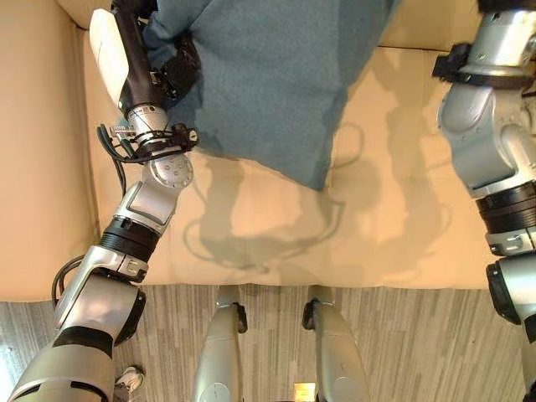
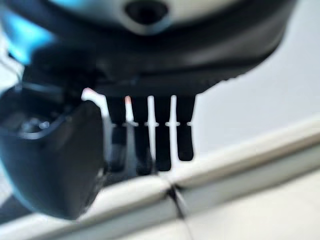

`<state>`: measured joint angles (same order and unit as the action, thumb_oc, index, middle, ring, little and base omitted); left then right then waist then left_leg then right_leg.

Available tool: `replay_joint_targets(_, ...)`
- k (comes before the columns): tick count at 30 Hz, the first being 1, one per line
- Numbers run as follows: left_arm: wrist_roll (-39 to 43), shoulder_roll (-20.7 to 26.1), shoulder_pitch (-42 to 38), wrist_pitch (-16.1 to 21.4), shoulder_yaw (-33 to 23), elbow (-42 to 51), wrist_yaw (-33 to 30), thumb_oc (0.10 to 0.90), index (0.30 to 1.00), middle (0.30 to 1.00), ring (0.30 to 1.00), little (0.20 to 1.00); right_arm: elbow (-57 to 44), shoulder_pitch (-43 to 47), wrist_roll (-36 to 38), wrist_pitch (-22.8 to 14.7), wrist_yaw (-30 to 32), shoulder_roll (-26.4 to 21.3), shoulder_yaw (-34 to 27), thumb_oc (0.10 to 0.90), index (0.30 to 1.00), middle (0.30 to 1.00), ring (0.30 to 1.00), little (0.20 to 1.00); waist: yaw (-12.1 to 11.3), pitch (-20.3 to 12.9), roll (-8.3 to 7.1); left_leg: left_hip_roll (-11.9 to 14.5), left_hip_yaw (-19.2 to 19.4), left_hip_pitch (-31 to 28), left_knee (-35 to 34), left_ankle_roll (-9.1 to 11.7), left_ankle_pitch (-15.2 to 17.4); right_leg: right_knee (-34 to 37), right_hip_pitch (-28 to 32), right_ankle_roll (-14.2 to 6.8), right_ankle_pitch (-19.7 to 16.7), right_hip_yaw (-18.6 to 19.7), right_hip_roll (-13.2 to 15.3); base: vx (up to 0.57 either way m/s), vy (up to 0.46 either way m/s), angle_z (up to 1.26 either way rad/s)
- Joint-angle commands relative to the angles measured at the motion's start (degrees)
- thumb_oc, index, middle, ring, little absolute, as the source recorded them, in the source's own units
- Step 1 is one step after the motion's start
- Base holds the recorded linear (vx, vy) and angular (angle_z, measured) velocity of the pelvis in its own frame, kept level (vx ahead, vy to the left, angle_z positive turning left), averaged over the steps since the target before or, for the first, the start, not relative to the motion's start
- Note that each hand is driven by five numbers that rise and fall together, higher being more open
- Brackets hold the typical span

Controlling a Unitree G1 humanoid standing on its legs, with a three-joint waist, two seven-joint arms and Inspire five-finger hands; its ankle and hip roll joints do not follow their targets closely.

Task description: Pick up all the scattered cushions and arrange them neatly on the sofa.

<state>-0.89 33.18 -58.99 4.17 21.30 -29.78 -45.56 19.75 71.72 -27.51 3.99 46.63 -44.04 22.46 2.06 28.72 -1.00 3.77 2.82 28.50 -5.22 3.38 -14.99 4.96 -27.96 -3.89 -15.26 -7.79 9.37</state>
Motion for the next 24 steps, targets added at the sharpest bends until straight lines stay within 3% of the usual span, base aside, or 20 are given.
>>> replay_joint_targets(1,-6.0,-0.6,-4.9,5.2,-0.3,0.0,-5.3,0.400,0.300,0.300,0.300,0.300,0.5,-1.9,1.0,-2.5,3.9,2.8,0.9,0.400,0.300,0.300,0.300,0.300,-0.2,-13.4,0.83,1.3,-1.2,-1.6,0.3,3.7,9.1,-5.1,0.5,-5.5,11.3,0.7,2.3,0.00,0.000,0.00)
replay_joint_targets(7,-5.2,-1.4,-7.1,4.3,3.3,-5.1,-0.8,0.400,0.300,0.300,0.300,0.300,4.4,-0.9,2.8,-2.5,2.6,3.5,2.4,0.400,0.300,0.300,0.300,0.300,-0.3,-12.4,0.29,1.3,-1.2,-3.0,0.7,3.8,9.9,-5.7,1.8,-5.5,12.0,0.5,2.4,0.01,-0.012,-0.05)
replay_joint_targets(11,-4.3,-1.9,-8.6,3.6,3.6,-6.5,-0.3,0.400,0.300,0.300,0.300,0.300,4.5,-2.6,8.5,-3.0,3.6,6.6,-1.5,0.400,0.300,0.300,0.300,0.300,0.1,-11.5,0.20,1.3,-1.3,-3.0,0.6,3.7,9.8,-5.7,1.8,-5.5,11.8,0.6,2.3,0.00,-0.007,-0.04)
replay_joint_targets(12,-5.0,-1.8,-8.5,2.9,3.6,-6.7,-0.1,0.400,0.300,0.300,0.300,0.300,4.5,-5.3,10.2,-2.5,4.7,8.3,-4.4,0.800,0.900,0.900,0.900,0.900,0.4,-11.4,0.20,1.3,-1.3,-3.0,0.6,3.6,9.9,-5.6,1.9,-5.5,11.8,0.7,2.3,0.00,0.000,0.00)
replay_joint_targets(15,-6.6,-1.3,-7.9,1.8,3.5,-7.2,0.1,0.400,0.300,0.300,0.300,0.300,5.6,-9.5,13.2,-2.4,6.5,10.8,-8.4,0.800,0.900,0.900,0.900,0.900,0.8,-11.1,0.16,1.3,-1.3,-2.9,0.7,3.5,10.0,-5.5,1.7,-5.5,11.6,0.9,2.2,0.00,0.000,0.00)
replay_joint_targets(20,-5.5,-1.0,-6.3,1.2,3.0,-8.1,1.3,0.400,0.300,0.300,0.300,0.300,10.9,-14.4,29.9,-9.2,2.0,16.8,-10.3,0.800,0.900,0.900,0.900,0.900,1.0,-10.9,0.18,1.3,-1.0,-2.9,0.7,3.3,10.2,-5.4,1.3,-5.3,11.4,1.3,2.2,0.00,0.000,0.00)
replay_joint_targets(21,-5.5,-1.0,-6.3,1.2,3.0,-8.1,1.3,0.400,0.300,0.300,0.300,0.300,10.9,-14.4,30.0,-9.2,2.0,16.8,-10.3,0.800,0.900,0.900,0.900,0.900,1.0,-10.9,0.17,1.3,-1.0,-2.9,0.7,3.3,10.2,-5.4,1.3,-5.3,11.4,1.3,2.2,0.00,0.000,0.00)
replay_joint_targets(23,-3.1,-0.9,-6.3,1.7,3.0,-8.5,2.4,0.400,0.300,0.300,0.300,0.300,14.4,-14.2,38.7,-12.0,-1.8,18.9,-9.4,0.800,0.900,0.900,0.900,0.900,0.8,-10.7,0.34,1.3,-0.7,-2.8,0.8,3.4,10.1,-5.4,1.0,-5.2,11.3,1.4,2.2,-0.01,-0.009,-0.04)
replay_joint_targets(24,-3.1,-0.9,-6.3,1.8,2.9,-8.5,2.4,0.400,0.300,0.300,0.300,0.300,14.6,-14.1,38.8,-12.1,-1.9,18.9,-9.4,0.800,0.900,0.900,0.900,0.900,0.8,-10.7,0.33,1.3,-0.7,-2.8,0.8,3.4,10.1,-5.4,1.0,-5.2,11.3,1.4,2.2,-0.01,-0.004,-0.03)
